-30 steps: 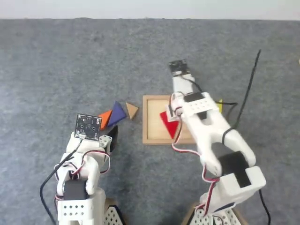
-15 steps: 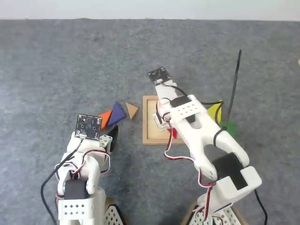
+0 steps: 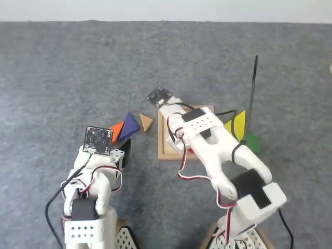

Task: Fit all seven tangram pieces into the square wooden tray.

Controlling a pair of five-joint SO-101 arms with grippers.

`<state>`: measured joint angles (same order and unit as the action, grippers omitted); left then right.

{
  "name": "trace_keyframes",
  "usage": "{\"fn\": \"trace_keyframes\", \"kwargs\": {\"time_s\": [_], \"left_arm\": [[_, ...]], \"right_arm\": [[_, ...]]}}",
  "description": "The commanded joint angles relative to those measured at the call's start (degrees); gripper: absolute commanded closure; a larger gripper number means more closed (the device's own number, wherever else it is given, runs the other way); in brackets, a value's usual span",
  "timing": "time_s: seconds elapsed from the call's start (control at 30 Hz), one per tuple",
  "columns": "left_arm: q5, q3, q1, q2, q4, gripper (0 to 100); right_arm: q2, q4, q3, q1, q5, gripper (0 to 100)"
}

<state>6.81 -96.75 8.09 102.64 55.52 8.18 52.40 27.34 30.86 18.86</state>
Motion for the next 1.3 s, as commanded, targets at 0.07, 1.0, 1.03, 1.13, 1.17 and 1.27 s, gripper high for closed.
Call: {"fn": "trace_keyframes", "kwargs": {"time_s": [0.07,1.0,1.03,1.13,1.17,1.27], "left_arm": [[0.53,0.22,0.35,-0.62,-0.53,75],[0.53,0.22,0.35,-0.62,-0.53,75],[0.53,0.22,0.35,-0.62,-0.53,75],[0.53,0.22,0.35,-0.62,-0.53,75],[0.53,0.22,0.35,-0.62,-0.53,75],[0.53,0.22,0.35,-0.62,-0.53,75]], "right_arm": [[-0.4,0.22,-2.11,-9.19,-0.18,75.7],[-20.0,-0.48,5.19,-28.26,-1.23,75.7],[-21.67,-1.1,6.51,-29.32,0.26,75.7],[-22.73,-2.59,8.62,-31.96,2.11,75.4],[-21.93,-2.68,8.62,-32.84,2.11,75.3],[-17.36,-2.86,6.33,-33.98,0.18,75.3]]}}
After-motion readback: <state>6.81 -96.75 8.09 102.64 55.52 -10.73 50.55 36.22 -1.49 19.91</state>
